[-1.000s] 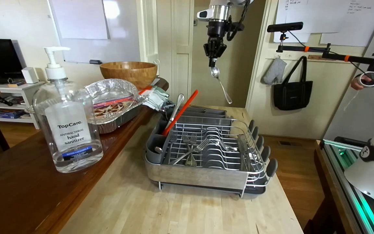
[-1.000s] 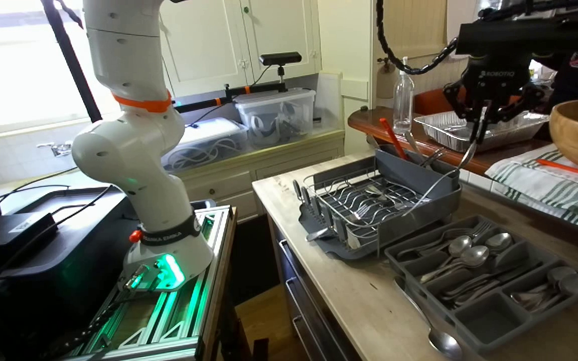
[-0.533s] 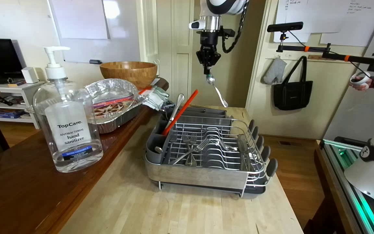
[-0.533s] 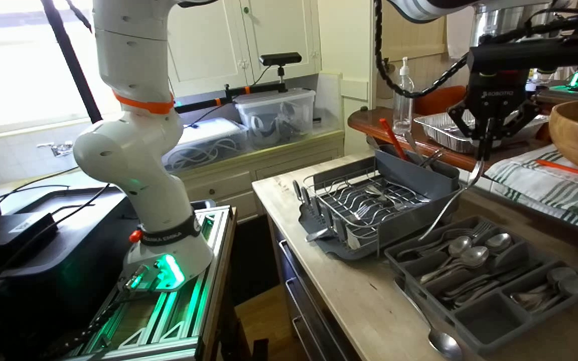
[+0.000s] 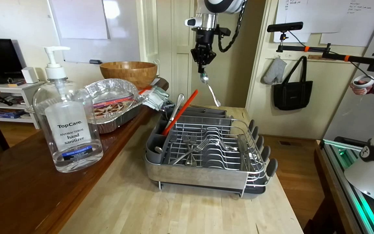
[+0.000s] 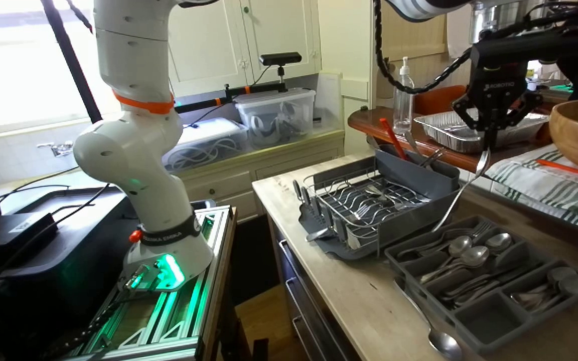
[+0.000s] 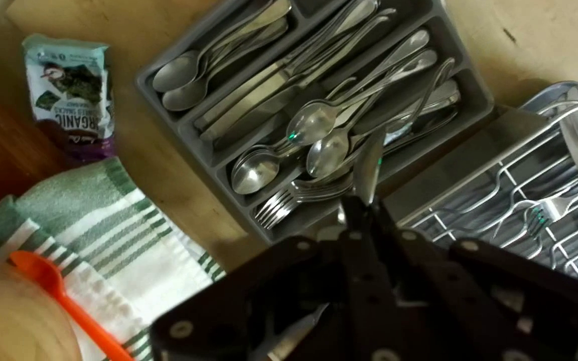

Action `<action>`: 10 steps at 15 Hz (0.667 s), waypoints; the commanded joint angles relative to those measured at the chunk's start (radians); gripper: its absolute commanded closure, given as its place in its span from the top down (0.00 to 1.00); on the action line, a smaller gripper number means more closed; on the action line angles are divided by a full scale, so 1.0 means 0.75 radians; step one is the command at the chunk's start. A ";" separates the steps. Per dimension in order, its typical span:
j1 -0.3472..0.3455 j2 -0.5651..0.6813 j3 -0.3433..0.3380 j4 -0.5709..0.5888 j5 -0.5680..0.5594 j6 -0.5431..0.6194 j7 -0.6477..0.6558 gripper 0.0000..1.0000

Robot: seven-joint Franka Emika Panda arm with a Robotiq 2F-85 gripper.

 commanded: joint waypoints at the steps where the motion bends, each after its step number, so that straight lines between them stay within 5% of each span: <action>1: 0.002 0.081 0.014 0.073 -0.028 0.071 -0.043 0.01; 10: -0.006 0.230 0.010 0.127 -0.102 0.093 -0.054 0.01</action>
